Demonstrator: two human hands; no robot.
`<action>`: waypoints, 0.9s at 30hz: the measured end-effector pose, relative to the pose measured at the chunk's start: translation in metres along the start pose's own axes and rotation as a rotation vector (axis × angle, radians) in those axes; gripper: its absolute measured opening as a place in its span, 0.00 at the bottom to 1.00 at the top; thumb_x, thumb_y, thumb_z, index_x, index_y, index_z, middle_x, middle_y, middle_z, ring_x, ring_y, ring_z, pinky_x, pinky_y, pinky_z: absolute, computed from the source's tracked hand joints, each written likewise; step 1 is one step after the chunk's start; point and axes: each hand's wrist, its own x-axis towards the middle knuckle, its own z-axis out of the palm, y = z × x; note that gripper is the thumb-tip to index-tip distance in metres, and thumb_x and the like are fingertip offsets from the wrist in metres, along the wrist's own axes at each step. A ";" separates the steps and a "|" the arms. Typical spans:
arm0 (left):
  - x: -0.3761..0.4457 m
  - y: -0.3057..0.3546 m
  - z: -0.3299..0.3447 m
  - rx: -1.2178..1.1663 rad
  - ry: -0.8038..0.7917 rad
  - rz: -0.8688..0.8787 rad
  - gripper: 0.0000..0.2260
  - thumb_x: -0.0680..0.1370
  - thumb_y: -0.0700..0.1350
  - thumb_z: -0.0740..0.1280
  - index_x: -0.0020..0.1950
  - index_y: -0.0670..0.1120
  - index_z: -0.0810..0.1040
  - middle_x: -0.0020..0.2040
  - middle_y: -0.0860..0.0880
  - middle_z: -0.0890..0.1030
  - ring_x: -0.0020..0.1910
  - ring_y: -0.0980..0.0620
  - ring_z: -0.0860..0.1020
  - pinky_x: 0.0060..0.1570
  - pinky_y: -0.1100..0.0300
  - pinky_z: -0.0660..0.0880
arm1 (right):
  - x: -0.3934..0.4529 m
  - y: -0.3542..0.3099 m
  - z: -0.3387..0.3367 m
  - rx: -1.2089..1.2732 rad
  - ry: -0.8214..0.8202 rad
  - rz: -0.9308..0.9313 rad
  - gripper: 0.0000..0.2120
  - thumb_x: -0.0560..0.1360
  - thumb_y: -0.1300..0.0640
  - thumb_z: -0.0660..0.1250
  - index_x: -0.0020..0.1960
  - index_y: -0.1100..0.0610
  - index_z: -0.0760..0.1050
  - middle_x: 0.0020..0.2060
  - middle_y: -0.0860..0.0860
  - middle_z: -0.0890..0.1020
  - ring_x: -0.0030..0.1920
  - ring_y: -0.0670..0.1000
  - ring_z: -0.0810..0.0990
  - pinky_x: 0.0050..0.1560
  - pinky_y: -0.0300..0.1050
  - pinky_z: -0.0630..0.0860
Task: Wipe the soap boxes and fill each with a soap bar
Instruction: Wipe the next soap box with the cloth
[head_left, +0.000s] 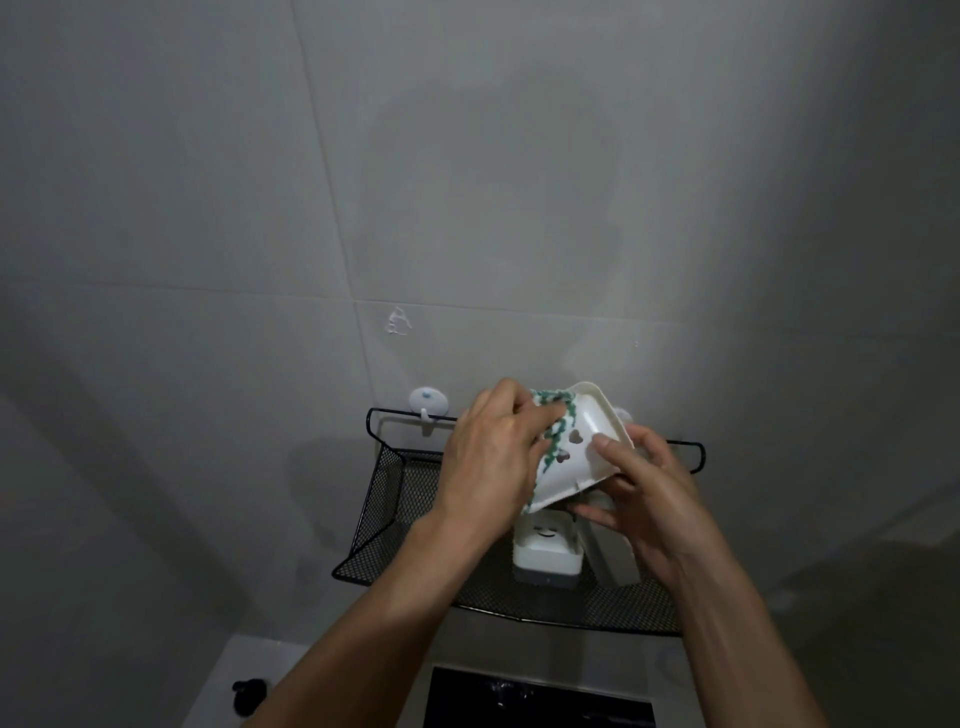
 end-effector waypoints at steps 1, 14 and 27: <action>0.001 -0.001 -0.001 0.003 -0.014 0.023 0.16 0.77 0.44 0.69 0.66 0.50 0.79 0.51 0.48 0.73 0.52 0.48 0.73 0.51 0.50 0.73 | 0.001 -0.002 -0.002 -0.053 0.001 0.023 0.18 0.65 0.53 0.77 0.54 0.50 0.80 0.49 0.54 0.86 0.51 0.55 0.85 0.49 0.59 0.84; -0.010 -0.013 0.015 0.000 0.046 -0.125 0.15 0.77 0.45 0.71 0.63 0.44 0.80 0.48 0.49 0.74 0.50 0.50 0.73 0.53 0.53 0.75 | 0.000 -0.007 -0.007 -0.038 0.091 -0.144 0.17 0.69 0.63 0.75 0.56 0.58 0.78 0.41 0.54 0.87 0.40 0.52 0.87 0.34 0.44 0.81; -0.023 0.000 0.032 0.091 0.036 -0.194 0.07 0.81 0.43 0.63 0.52 0.44 0.81 0.50 0.49 0.76 0.47 0.50 0.75 0.46 0.55 0.76 | 0.003 0.010 -0.001 0.057 0.174 -0.195 0.13 0.75 0.68 0.70 0.58 0.58 0.76 0.45 0.58 0.87 0.44 0.55 0.87 0.39 0.45 0.84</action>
